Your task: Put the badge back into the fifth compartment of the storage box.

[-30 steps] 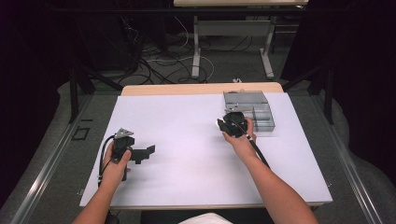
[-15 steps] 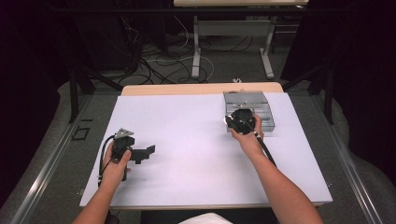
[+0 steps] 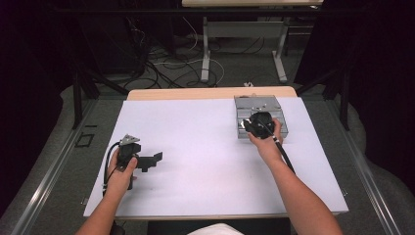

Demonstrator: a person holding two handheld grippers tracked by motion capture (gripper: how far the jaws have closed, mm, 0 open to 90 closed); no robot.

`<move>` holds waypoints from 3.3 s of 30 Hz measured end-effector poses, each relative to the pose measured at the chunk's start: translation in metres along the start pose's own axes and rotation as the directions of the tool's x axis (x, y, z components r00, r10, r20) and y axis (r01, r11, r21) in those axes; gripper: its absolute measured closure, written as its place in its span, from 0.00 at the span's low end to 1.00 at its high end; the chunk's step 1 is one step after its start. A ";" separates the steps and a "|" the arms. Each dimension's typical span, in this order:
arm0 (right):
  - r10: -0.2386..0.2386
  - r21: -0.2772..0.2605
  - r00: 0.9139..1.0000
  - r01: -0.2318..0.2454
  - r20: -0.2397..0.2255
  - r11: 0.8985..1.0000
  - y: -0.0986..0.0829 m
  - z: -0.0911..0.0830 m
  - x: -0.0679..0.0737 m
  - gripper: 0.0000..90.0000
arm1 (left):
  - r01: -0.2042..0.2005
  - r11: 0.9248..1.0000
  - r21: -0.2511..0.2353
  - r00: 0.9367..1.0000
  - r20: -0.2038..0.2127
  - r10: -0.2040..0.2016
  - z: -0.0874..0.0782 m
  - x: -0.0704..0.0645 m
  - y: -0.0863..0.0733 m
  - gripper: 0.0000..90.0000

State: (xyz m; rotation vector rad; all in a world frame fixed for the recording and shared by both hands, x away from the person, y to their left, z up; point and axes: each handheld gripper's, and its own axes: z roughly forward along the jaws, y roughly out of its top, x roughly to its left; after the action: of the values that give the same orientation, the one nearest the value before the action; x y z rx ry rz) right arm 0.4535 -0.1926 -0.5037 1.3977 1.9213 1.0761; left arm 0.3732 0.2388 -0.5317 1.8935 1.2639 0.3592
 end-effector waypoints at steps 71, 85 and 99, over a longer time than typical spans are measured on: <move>0.087 0.107 0.990 -0.099 0.109 0.989 -0.015 0.015 -0.044 0.69 | 0.003 1.000 0.001 1.000 0.000 -0.003 0.000 0.000 0.000 0.01; 0.109 0.095 0.993 -0.113 0.042 0.989 -0.013 0.013 -0.041 0.44 | 0.010 1.000 -0.002 1.000 -0.002 -0.010 0.000 0.000 -0.001 0.01; 0.108 0.078 0.994 -0.106 -0.022 0.991 -0.009 0.003 -0.036 0.25 | 0.003 1.000 -0.004 1.000 -0.004 -0.003 0.000 0.000 -0.001 0.01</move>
State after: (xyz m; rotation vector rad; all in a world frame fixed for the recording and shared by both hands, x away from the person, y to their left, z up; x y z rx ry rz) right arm 0.4626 -0.2268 -0.5147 1.5521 1.9442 1.0851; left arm 0.3728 0.2391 -0.5320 1.8883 1.2680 0.3636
